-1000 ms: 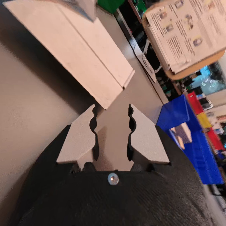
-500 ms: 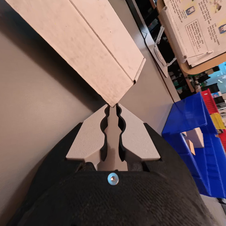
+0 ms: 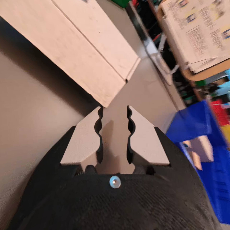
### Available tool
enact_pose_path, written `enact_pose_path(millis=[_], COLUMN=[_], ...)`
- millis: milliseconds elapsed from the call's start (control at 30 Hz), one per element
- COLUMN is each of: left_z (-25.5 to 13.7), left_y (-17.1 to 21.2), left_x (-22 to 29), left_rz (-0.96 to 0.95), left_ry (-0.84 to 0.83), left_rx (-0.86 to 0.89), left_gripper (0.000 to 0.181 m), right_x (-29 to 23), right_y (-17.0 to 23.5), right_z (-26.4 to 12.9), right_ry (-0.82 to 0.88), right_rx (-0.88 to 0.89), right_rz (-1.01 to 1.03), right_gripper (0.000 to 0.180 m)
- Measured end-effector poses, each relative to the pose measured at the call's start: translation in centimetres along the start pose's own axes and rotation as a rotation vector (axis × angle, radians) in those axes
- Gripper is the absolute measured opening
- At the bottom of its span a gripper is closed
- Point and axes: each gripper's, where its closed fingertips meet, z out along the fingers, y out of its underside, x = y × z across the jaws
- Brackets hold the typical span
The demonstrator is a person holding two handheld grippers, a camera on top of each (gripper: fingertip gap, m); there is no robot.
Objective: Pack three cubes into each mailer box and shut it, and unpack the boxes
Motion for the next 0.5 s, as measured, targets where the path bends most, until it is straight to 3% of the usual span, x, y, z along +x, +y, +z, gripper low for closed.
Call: enact_pose_path(millis=[33, 167, 200, 233, 500], left_z=[0.0, 0.0, 0.0, 0.0, 0.2], left_y=[0.0, 0.0, 0.0, 0.0, 0.1], left_x=[0.0, 0.0, -0.1, -0.2, -0.8], left_rz=[-0.002, 0.014, 0.021, 0.023, -0.021], left_ry=[0.000, -0.013, -0.020, -0.024, -0.022], left_rx=[0.000, 0.002, 0.003, 0.002, 0.025], left_gripper=[0.000, 0.000, 0.000, 0.000, 0.000], right_x=[0.7, 0.7, 0.4, 0.1, -1.1], right_y=[0.2, -0.8, -1.0, -1.0, -1.3], right_z=[0.3, 1.5, 1.7, 1.9, 1.7], right_ry=[0.055, 0.093, 0.084, 0.063, -0.049], right_rx=[-0.010, 0.032, 0.051, 0.054, 0.095], right_rz=[-0.061, -0.257, -0.279, -0.279, -0.174], right_gripper=[0.043, 0.043, 0.030, 0.019, 0.014])
